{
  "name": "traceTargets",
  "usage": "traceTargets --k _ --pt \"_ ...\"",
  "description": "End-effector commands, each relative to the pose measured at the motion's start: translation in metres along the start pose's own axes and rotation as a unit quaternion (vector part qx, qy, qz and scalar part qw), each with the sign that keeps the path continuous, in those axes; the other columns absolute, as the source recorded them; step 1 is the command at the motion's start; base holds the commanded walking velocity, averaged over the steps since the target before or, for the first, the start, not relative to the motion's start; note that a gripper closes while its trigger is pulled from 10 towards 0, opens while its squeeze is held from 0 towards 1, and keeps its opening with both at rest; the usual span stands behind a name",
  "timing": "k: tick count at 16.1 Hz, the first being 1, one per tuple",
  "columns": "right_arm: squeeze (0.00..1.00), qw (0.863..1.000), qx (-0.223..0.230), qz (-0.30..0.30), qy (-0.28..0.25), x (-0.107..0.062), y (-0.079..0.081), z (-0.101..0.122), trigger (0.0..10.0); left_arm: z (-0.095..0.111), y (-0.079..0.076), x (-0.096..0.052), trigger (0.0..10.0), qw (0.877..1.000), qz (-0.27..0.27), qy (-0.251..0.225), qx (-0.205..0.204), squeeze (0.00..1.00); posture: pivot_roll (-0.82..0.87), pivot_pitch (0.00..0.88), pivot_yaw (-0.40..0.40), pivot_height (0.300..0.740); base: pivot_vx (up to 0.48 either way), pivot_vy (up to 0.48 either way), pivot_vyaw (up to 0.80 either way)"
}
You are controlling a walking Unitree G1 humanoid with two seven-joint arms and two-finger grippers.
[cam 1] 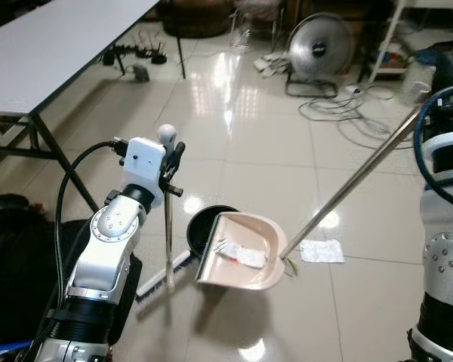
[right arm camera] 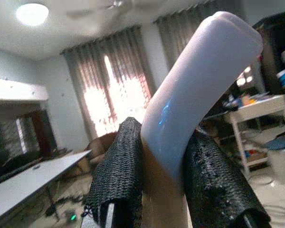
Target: Sweep floor
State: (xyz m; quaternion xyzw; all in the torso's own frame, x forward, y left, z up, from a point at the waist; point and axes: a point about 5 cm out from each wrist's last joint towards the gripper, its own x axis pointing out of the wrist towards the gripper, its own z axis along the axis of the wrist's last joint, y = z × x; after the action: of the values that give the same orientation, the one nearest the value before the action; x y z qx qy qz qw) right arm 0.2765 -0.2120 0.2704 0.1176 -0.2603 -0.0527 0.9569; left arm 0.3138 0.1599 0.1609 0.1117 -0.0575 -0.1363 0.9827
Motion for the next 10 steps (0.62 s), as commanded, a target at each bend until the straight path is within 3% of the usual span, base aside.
traceTargets --k 1,2,6,10 --pt "0.00 1.000 0.006 0.012 -0.019 0.0016 0.0066 0.0098 10.0 0.0078 0.0037 -0.0019 10.0 1.000 0.011 -0.013 0.012 0.00 0.00 0.014 0.044 0.740 0.386 0.000 0.00" --pt "0.00 1.000 -0.004 0.018 -0.011 0.0022 0.0079 0.0091 10.0 0.0074 0.0038 -0.0026 10.0 1.000 0.013 -0.011 0.012 0.00 0.00 0.014 0.041 0.740 0.390 0.000 0.00" --pt "0.00 1.000 -0.005 0.015 -0.009 0.0029 0.0077 0.0085 10.0 0.0061 0.0036 -0.0032 10.0 1.000 0.016 -0.007 0.011 0.00 0.00 0.012 0.038 0.740 0.390 0.000 0.80" --pt "0.00 1.000 0.002 0.009 -0.010 0.0033 0.0063 0.0091 10.0 0.0040 0.0051 -0.0048 10.0 1.000 0.017 -0.003 0.014 0.00 0.00 0.009 0.037 0.740 0.389 0.000 0.00"
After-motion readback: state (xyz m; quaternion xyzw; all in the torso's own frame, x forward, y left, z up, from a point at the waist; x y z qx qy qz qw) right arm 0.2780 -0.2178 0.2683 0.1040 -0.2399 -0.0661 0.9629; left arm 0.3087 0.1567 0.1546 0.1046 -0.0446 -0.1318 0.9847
